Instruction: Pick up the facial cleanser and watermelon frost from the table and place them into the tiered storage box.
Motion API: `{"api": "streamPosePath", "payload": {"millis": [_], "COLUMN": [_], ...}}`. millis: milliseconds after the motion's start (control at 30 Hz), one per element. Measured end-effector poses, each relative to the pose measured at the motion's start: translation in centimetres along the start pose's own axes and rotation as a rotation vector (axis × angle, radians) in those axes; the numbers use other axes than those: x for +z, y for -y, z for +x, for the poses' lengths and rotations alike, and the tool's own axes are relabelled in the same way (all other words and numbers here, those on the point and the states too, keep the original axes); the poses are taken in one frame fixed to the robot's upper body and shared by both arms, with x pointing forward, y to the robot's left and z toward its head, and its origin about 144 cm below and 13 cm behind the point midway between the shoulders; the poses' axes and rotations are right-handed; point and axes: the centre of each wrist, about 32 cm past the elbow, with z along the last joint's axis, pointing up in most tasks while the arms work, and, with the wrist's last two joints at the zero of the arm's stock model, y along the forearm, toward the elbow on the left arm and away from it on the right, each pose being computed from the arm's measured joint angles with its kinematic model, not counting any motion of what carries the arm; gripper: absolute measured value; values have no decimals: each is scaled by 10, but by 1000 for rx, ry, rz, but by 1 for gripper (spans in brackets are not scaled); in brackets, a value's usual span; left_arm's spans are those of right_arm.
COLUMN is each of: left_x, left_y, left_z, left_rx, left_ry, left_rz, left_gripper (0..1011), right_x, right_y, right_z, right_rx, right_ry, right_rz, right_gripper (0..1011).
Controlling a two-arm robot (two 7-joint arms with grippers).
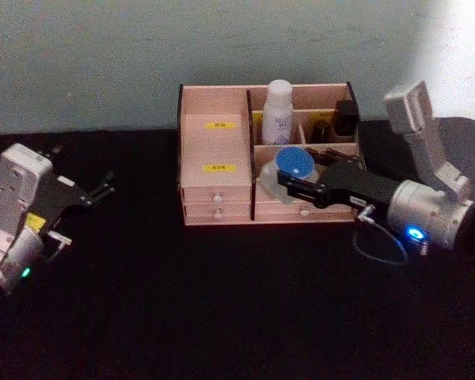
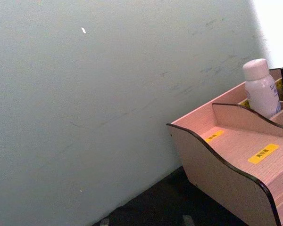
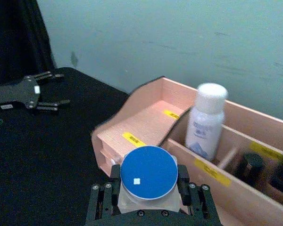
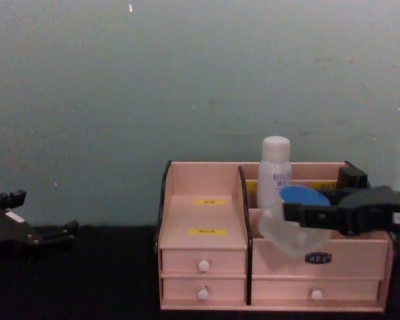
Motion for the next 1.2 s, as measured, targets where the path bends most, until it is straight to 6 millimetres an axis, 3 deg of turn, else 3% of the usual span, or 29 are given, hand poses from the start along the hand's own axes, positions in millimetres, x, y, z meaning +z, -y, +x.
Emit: {"api": "streamPosePath", "payload": {"millis": [567,1200], "left_x": [0,0], "left_y": [0,0], "left_z": [0,0], "left_rx": [0,0], "left_ry": [0,0], "left_rz": [0,0], "left_gripper": [1001,1001], "right_x": [21,33], "right_y": [-67,-114], "right_z": [3,10], "right_rx": [82,82], "right_ry": [6,-8], "right_rz": [27,13], "right_gripper": [721,721]}}
